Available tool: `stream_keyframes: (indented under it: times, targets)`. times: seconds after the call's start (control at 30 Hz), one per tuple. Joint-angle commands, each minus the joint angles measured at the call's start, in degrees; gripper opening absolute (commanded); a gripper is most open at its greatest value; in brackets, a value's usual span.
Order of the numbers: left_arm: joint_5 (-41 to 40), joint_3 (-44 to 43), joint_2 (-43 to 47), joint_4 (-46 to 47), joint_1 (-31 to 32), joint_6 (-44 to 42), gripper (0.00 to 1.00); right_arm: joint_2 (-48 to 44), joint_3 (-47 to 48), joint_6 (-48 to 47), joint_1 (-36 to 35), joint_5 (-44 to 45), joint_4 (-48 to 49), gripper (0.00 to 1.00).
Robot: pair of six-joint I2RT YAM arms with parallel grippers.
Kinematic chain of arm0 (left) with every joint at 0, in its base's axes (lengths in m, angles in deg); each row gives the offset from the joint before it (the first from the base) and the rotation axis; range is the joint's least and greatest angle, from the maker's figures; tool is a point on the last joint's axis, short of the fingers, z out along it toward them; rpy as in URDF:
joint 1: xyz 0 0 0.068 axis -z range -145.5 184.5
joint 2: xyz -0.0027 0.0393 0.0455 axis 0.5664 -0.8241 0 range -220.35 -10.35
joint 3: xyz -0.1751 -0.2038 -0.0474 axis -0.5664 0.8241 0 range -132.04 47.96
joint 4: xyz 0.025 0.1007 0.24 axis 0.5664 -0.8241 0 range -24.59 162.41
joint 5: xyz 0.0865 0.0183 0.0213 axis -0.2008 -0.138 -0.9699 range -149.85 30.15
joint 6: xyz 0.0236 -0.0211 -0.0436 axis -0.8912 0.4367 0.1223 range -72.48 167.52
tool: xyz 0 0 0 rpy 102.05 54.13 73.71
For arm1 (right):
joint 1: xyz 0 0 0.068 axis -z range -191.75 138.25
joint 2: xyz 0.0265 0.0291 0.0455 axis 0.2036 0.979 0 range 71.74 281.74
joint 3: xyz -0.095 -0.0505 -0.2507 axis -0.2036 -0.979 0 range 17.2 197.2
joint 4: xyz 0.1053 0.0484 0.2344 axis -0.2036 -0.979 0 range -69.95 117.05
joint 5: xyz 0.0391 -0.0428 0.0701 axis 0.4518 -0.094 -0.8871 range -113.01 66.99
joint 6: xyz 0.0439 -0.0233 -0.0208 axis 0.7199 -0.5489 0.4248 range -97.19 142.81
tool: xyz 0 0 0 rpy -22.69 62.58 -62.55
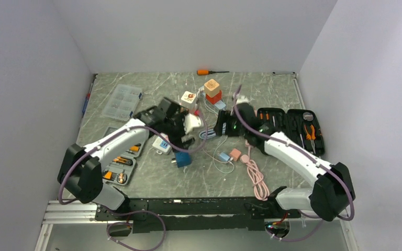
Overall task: Pull the plug off the socket
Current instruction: Move the socket to the center of the board.
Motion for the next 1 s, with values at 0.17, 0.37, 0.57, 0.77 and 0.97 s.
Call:
stream_keyframes:
  times: [0.17,0.37,0.57,0.77,0.97]
  targets:
    - [3.02,-16.68,3.06,-8.39,-13.43,6.47,0.99,14.76,19.30,-8.82,11.37,2.92,4.83,0.76]
    - [1.78,-17.41,-0.64,-3.13,-16.57,10.70,0.99,27.52,25.45,-12.38,12.16,1.93,8.80,0.73]
    - [1.35,-22.94,-9.34,0.27,-17.25,15.61,0.99,34.38,27.43,-13.86,12.64,1.52,13.35,0.75]
    - [3.32,-29.92,-16.10,2.02,-17.30,20.22,0.99,36.80,27.04,-15.03,12.65,2.08,19.34,0.77]
    - [1.85,-33.69,-21.08,4.93,-17.26,22.07,0.99,40.48,28.48,-16.29,12.72,3.14,23.22,0.78]
